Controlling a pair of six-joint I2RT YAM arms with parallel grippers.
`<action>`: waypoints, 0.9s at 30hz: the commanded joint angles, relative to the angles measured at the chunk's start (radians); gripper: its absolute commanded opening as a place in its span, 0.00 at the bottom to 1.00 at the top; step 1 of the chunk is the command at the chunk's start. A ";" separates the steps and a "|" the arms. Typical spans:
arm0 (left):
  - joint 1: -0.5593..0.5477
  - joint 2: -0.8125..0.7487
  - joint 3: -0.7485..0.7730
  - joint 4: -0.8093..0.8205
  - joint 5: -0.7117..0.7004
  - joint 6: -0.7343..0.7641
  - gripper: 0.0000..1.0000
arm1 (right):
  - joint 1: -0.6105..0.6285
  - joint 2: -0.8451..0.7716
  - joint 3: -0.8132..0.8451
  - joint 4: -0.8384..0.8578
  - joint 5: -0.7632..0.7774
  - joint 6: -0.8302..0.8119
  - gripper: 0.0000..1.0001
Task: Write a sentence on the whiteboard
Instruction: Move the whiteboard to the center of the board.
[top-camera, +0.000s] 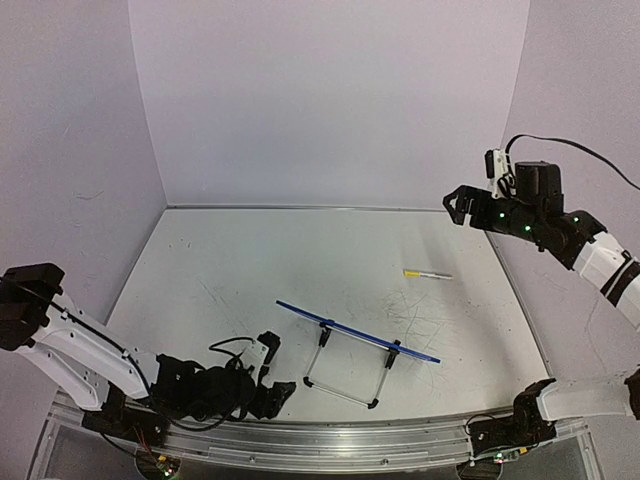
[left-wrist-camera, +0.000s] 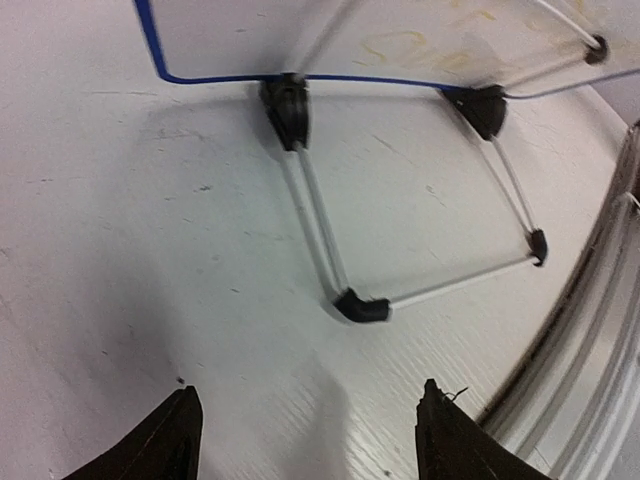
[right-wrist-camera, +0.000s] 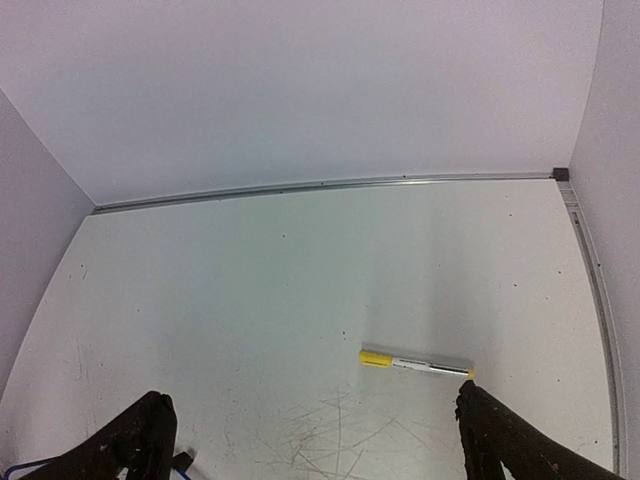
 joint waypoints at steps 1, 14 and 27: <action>-0.119 -0.004 0.038 0.023 -0.074 0.083 0.72 | -0.003 0.012 0.000 0.022 -0.015 -0.008 0.98; -0.197 0.327 0.301 0.028 -0.186 0.428 0.72 | -0.004 0.008 -0.016 0.022 -0.012 -0.006 0.98; -0.055 0.408 0.364 0.013 -0.207 0.331 0.70 | -0.003 0.008 -0.021 0.022 -0.030 0.001 0.98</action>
